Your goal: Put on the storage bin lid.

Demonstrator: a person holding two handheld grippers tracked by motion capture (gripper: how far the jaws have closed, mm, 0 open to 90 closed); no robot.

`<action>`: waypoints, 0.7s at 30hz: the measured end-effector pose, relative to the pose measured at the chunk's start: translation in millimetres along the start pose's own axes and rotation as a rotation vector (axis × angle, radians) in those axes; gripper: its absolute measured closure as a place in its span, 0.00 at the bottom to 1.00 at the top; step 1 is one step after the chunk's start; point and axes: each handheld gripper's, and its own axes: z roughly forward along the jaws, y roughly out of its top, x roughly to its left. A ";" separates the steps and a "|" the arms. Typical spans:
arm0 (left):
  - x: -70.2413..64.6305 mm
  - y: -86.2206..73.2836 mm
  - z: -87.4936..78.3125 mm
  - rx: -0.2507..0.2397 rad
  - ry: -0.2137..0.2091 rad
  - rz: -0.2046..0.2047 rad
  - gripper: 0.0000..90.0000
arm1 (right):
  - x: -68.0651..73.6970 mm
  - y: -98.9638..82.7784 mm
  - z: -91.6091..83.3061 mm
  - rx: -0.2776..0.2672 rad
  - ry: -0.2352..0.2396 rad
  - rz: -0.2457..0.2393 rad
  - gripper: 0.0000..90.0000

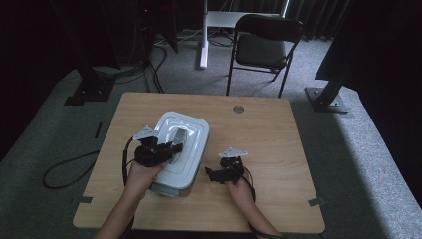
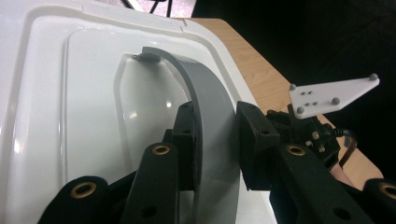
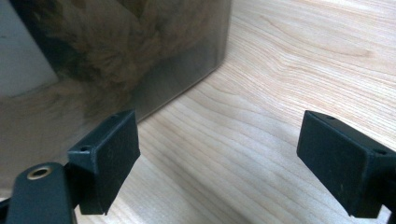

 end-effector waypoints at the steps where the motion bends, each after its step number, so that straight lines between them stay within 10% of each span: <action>1: 0.0 -0.1 0.7 -0.007 0.006 -0.005 0.80 | -0.3 0.0 0.7 0.001 0.000 0.000 0.14; 21: 4.3 -8.9 14.7 0.049 0.019 -0.003 0.79 | -12.8 -2.1 -1.8 -0.002 0.013 0.051 0.14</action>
